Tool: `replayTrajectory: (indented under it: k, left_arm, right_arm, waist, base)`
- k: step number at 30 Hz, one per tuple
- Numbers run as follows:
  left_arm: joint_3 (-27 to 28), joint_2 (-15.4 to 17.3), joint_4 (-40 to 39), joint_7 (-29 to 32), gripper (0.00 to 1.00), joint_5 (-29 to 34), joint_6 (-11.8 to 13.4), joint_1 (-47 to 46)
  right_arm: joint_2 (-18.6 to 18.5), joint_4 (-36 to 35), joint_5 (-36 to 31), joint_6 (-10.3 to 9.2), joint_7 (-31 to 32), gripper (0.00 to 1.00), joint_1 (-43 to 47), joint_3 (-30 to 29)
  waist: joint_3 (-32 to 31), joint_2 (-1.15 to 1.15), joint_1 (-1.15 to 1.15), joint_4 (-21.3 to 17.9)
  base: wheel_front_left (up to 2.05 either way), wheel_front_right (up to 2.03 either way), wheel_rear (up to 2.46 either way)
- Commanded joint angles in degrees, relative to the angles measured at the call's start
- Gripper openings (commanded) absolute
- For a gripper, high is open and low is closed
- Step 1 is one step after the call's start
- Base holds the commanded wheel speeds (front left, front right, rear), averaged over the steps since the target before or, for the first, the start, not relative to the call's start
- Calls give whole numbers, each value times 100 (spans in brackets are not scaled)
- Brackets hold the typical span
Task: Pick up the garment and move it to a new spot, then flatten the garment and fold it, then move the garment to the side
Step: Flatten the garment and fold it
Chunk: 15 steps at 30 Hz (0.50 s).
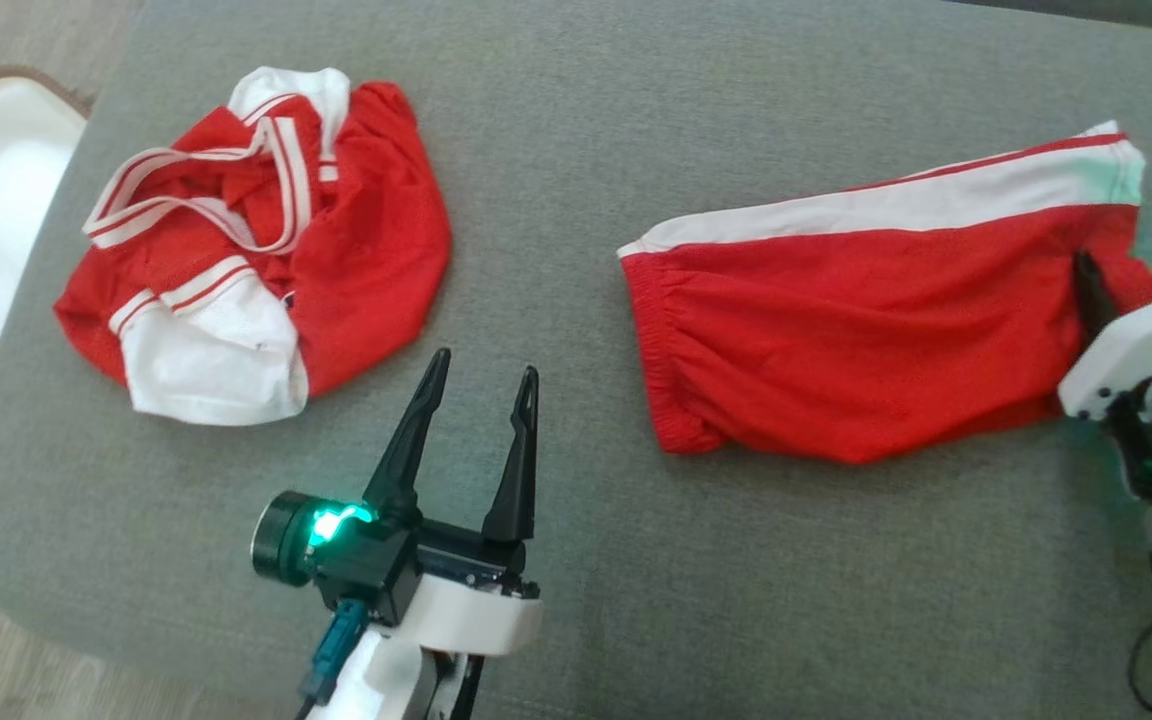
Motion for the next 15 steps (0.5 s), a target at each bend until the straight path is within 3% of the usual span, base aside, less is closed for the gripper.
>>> replayTrajectory:
  k: [1, 15]
  left_arm:
    - [238, -16, -204, -29, 100, 49, -42, 14]
    - [377, -18, -138, -29, 100, 93, -121, 91]
  right_arm:
    - [87, 44, 79, -5, 7, 0, 56, 201]
    - [-87, 20, 332, -5, -625, 0, 25, 317]
  waist:
    - [-7, 0, 0, -117]
    - [-291, 0, 0, -1497]
  base:
    - [0, 0, 0]
    - [0, 0, 0]
